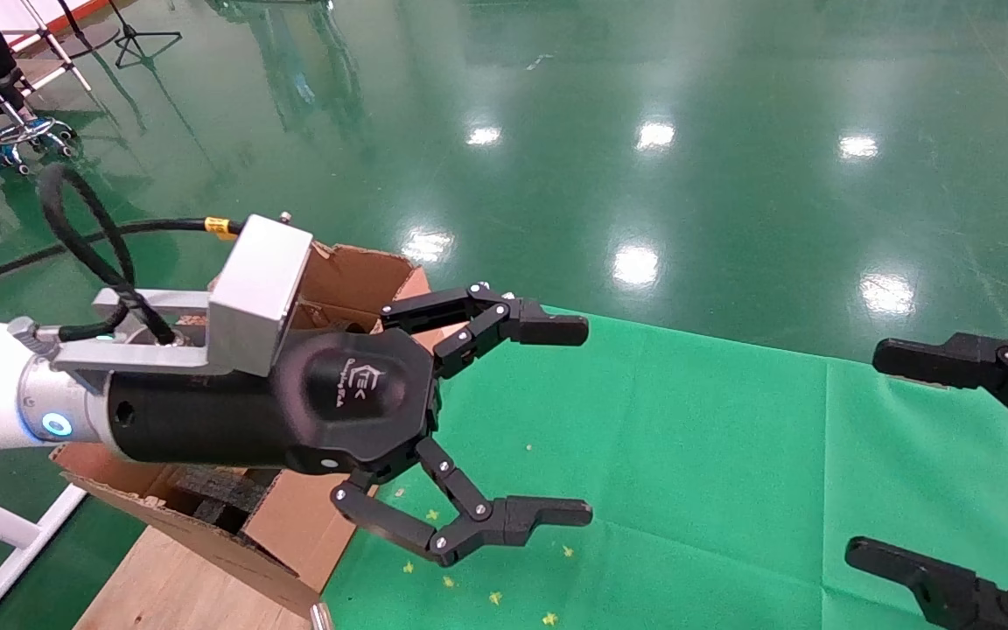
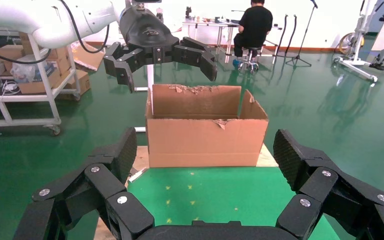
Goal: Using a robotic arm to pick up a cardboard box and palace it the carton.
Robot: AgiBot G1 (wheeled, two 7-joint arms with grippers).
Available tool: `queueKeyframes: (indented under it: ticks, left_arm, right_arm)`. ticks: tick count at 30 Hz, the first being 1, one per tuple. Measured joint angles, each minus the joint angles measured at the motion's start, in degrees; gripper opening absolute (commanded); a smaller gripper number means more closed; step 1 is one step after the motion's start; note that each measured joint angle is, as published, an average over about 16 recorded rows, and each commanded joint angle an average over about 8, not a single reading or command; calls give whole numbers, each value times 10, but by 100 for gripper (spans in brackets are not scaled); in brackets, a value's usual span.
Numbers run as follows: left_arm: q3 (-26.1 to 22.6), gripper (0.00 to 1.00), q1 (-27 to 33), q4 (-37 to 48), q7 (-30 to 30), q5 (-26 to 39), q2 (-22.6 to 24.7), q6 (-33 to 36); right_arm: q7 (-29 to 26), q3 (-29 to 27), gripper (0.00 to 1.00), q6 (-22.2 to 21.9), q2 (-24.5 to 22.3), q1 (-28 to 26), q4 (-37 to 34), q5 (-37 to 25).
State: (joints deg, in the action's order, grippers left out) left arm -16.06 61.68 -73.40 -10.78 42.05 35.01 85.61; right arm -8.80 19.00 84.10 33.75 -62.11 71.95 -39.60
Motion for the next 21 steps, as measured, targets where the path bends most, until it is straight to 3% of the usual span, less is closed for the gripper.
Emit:
queueKeyframes:
  ticks: [21]
  left_arm:
    - [0, 100, 0, 0, 0, 0, 0, 0]
  right_arm:
    - [0, 0, 100, 0, 0, 0, 0, 0]
